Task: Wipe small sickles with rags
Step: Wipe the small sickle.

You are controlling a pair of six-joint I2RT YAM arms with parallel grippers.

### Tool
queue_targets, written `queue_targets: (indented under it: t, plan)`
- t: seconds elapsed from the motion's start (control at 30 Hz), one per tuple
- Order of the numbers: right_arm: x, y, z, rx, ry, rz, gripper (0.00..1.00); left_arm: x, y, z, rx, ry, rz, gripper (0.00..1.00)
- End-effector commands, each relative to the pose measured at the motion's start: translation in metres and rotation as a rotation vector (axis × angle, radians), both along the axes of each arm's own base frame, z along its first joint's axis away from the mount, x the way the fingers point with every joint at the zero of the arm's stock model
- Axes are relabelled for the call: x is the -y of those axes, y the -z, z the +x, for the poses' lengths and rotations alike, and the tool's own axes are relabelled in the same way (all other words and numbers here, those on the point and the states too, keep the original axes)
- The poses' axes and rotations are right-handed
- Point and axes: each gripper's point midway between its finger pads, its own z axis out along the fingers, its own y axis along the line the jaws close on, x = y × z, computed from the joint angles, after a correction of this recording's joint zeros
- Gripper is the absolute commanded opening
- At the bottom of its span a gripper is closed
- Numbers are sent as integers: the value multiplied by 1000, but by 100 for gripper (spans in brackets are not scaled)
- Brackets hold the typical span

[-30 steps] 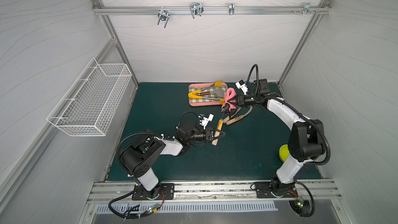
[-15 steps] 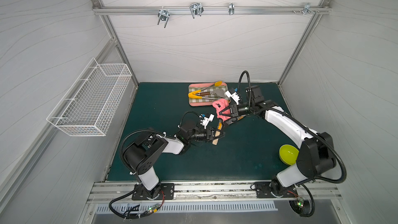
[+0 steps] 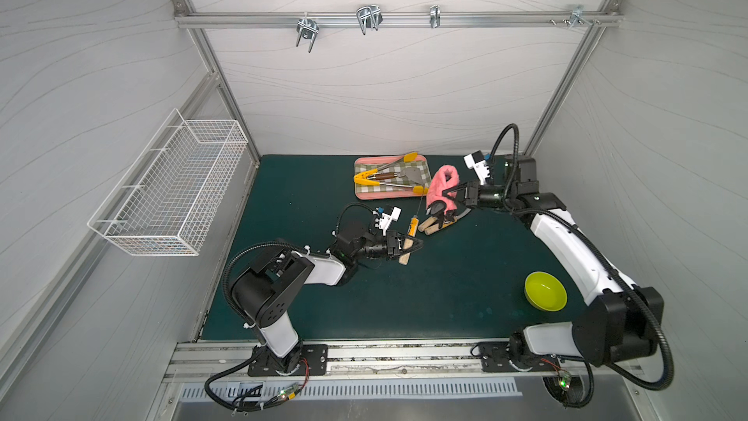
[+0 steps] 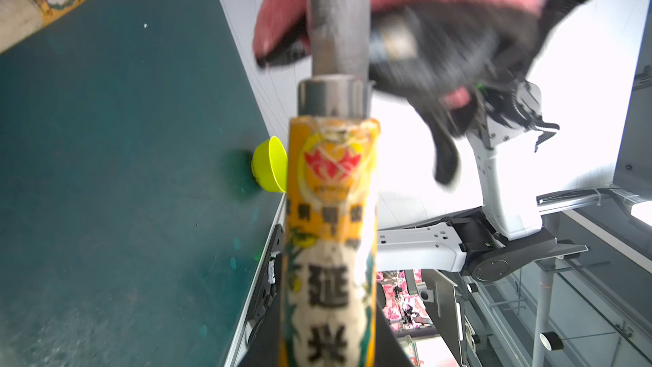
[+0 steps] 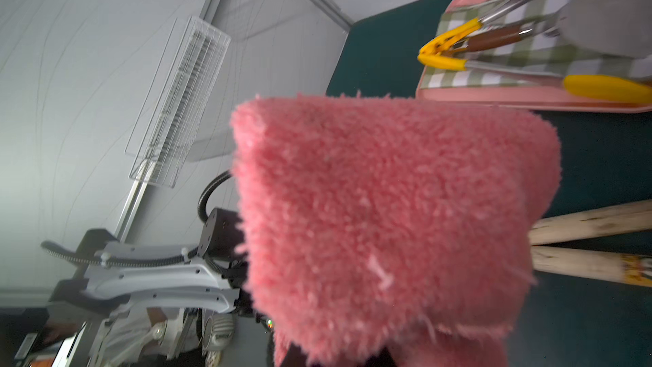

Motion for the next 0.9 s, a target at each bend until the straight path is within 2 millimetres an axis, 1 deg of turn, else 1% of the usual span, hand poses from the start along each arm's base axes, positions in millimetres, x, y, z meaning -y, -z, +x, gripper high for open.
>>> queue_targets:
  t: [0.0, 0.1, 0.23, 0.33, 0.43, 0.5, 0.63, 0.7, 0.87]
  plan:
    - [5, 5, 26, -16, 31, -24, 0, -4, -32, 2, 86, -29, -103, 0]
    - [4, 15, 52, -35, 39, -20, 0, -6, -36, 4, 88, -45, -132, 0]
    - [-7, 27, 81, -60, 9, 31, 0, -6, -37, 4, 87, -48, -135, 0]
    - [-16, 35, 99, -74, -20, 58, 0, -5, -38, 4, 86, -41, -137, 0]
    - [-26, 38, 112, -72, -59, 85, 0, -4, -34, 5, 74, -39, -131, 0]
    - [-32, 37, 117, -64, -78, 99, 0, -3, -29, 5, 64, -38, -124, 0]
    - [-43, 35, 119, -56, -113, 119, 0, -1, -20, 7, 48, -32, -109, 0]
    - [-48, 35, 118, -61, -131, 132, 0, -1, -17, 8, 44, -33, -104, 0]
    - [-60, 35, 110, -64, -181, 167, 0, 1, -18, 10, 44, -28, -107, 0]
